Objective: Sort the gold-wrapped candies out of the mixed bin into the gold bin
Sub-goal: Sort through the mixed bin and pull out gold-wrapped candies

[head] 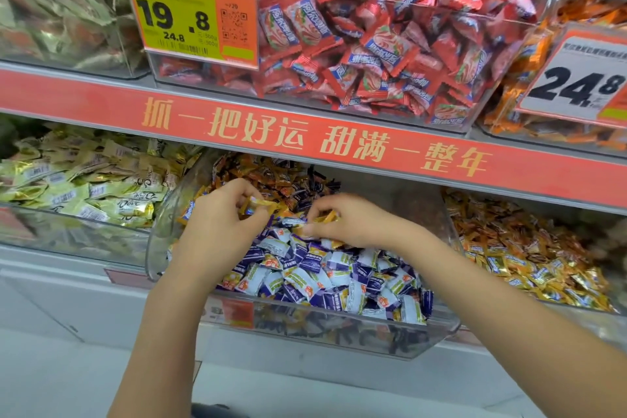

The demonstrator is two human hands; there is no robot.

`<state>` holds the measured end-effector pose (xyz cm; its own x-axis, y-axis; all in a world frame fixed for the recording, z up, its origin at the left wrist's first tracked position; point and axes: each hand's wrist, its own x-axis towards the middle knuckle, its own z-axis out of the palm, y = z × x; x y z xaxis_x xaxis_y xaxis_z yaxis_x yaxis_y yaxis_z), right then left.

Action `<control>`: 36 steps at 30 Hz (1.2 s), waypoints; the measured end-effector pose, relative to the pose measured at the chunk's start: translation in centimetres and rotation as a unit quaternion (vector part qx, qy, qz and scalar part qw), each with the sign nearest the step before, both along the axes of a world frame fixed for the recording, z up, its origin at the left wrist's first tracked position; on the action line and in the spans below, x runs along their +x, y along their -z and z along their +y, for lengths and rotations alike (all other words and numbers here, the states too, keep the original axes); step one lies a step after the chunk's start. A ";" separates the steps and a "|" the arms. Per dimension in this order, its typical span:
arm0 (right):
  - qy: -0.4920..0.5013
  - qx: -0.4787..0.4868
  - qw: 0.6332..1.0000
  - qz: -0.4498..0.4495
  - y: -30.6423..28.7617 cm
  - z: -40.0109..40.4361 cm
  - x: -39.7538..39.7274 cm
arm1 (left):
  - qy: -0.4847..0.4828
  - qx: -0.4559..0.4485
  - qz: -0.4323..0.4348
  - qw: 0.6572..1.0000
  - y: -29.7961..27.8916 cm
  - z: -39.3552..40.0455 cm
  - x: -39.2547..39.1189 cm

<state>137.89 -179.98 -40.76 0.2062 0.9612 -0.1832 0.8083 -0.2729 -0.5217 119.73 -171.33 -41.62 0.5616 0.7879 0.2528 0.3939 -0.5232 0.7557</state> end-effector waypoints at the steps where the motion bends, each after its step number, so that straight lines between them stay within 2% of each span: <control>1: 0.030 0.017 0.999 0.027 -0.4 -0.5 0.3 | 0.001 -0.006 -0.001 1.000 -0.1 0.0 0.0; 3: 0.116 0.045 0.986 0.111 -1.0 -1.5 0.9 | 0.000 -0.014 -0.001 1.000 -0.1 0.0 -0.2; 6: 0.201 0.049 0.941 0.267 -1.4 -2.3 1.3 | -0.003 -0.030 -0.008 1.000 -0.3 0.1 -0.2; 8: 0.232 0.039 0.890 0.391 -1.3 -2.3 1.2 | 0.005 -0.035 -0.020 0.999 -0.3 -0.1 -0.1; 11: 0.226 -0.001 0.803 0.552 -1.3 -2.4 0.6 | 0.036 -0.047 -0.035 0.998 -0.4 -0.6 0.3; 12: 0.225 -0.009 0.777 0.588 -1.2 -2.6 0.4 | 0.048 -0.056 -0.042 0.996 -0.4 -0.7 0.4; 14: 0.229 -0.010 0.750 0.621 -1.3 -3.1 0.1 | 0.069 -0.086 -0.072 0.991 -0.6 -1.2 0.9; 19: 0.246 0.052 0.726 0.640 -1.9 -4.9 -1.8 | 0.128 -0.155 -0.144 0.969 -1.2 -3.2 2.3; 21: 0.261 0.093 0.714 0.643 -2.1 -5.9 -2.4 | 0.122 -0.146 -0.149 0.970 -1.2 -3.8 2.9; 23: 0.277 0.125 0.717 0.628 -2.2 -7.0 -2.8 | 0.120 -0.144 -0.162 0.969 -1.3 -4.6 3.3; 25: 0.291 0.160 0.745 0.578 -2.3 -8.1 -3.2 | 0.150 -0.139 -0.162 0.965 -1.4 -5.7 3.9; 27: 0.313 0.212 0.786 0.489 -2.5 -9.5 -3.5 | 0.166 -0.135 -0.165 0.963 -1.4 -7.3 4.8; 28: 0.326 0.246 0.794 0.450 -2.6 -10.1 -3.5 | 0.163 -0.141 -0.177 0.960 -1.4 -8.2 5.5; 32: 0.365 0.350 0.783 0.363 -3.1 -13.0 -2.5 | 0.192 -0.168 -0.211 0.944 -1.4 -11.9 8.6; 35: 0.420 0.372 0.762 0.323 -2.7 -15.3 0.5 | 0.243 -0.142 -0.151 0.948 -0.8 -13.1 9.8; 36: 0.436 0.363 0.769 0.294 -2.3 -16.1 1.9 | 0.247 -0.122 -0.124 0.953 -0.6 -12.9 9.9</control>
<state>139.80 -196.12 -38.44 0.9172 0.3975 0.0282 0.0493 -0.0429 -0.9979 129.61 -184.20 -41.00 0.8263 0.4947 0.2693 -0.0626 -0.3945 0.9167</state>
